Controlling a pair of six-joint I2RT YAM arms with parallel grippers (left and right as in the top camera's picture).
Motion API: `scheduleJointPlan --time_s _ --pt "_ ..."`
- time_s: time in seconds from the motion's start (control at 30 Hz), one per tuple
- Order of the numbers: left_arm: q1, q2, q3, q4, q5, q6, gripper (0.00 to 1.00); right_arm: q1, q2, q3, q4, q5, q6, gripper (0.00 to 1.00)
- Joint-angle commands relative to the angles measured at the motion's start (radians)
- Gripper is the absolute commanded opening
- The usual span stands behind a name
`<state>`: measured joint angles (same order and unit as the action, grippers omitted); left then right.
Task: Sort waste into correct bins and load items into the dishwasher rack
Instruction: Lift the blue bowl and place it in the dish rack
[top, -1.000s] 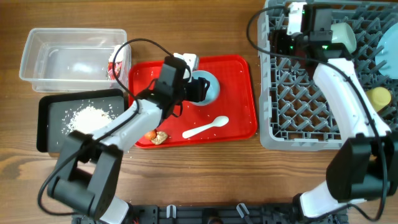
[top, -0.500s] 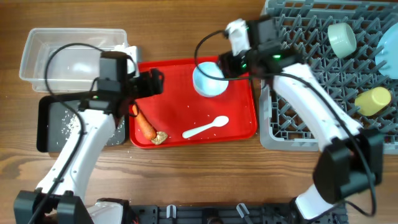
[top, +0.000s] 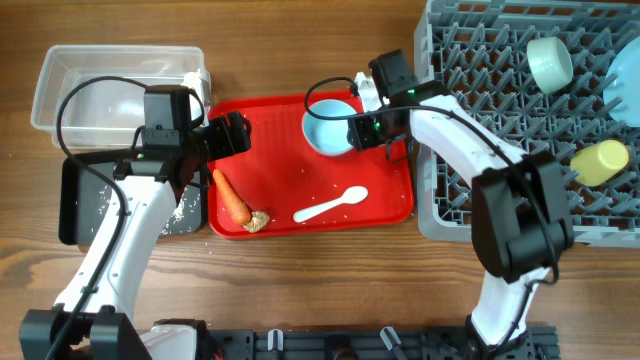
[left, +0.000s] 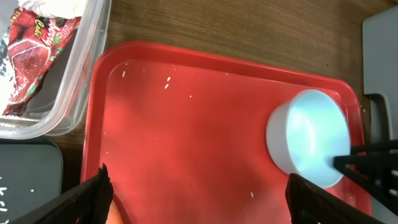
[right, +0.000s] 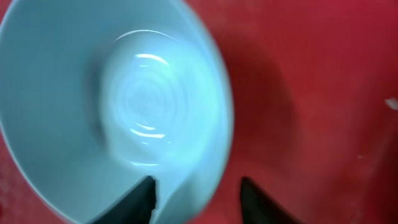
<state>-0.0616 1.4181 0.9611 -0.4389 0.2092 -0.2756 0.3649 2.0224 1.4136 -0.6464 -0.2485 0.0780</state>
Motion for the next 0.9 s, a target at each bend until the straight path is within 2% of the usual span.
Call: scheduleJointPlan --time_s 0.0,0.13,0.23,0.37,0.4,0.5,0.6,0.87 --pt "0.003 -0.019 0.002 0.000 0.002 0.001 0.90 -0.001 0.056 -0.001 0.003 -0.023 0.085 0.29" --pt "0.003 -0.019 0.002 0.000 0.002 0.002 0.90 -0.001 0.051 0.002 0.021 -0.023 0.087 0.12" --pt "0.003 -0.019 0.002 0.000 0.002 0.002 0.90 -0.007 0.027 0.022 0.035 -0.002 0.087 0.11" --pt "0.003 -0.019 0.002 0.000 0.002 0.002 0.91 -0.022 -0.051 0.083 0.031 0.145 0.078 0.09" --pt "0.003 -0.019 0.002 0.000 0.002 0.002 0.91 -0.032 -0.085 0.100 0.032 0.205 0.077 0.04" --pt "0.003 -0.019 0.002 0.000 0.002 0.001 0.91 -0.065 -0.180 0.116 0.052 0.365 0.060 0.04" --pt "0.003 -0.019 0.002 0.000 0.002 0.002 0.91 -0.111 -0.257 0.116 0.090 0.559 -0.022 0.04" --pt "0.003 -0.019 0.002 0.000 0.002 0.001 0.92 -0.216 -0.289 0.109 0.282 1.352 -0.209 0.04"
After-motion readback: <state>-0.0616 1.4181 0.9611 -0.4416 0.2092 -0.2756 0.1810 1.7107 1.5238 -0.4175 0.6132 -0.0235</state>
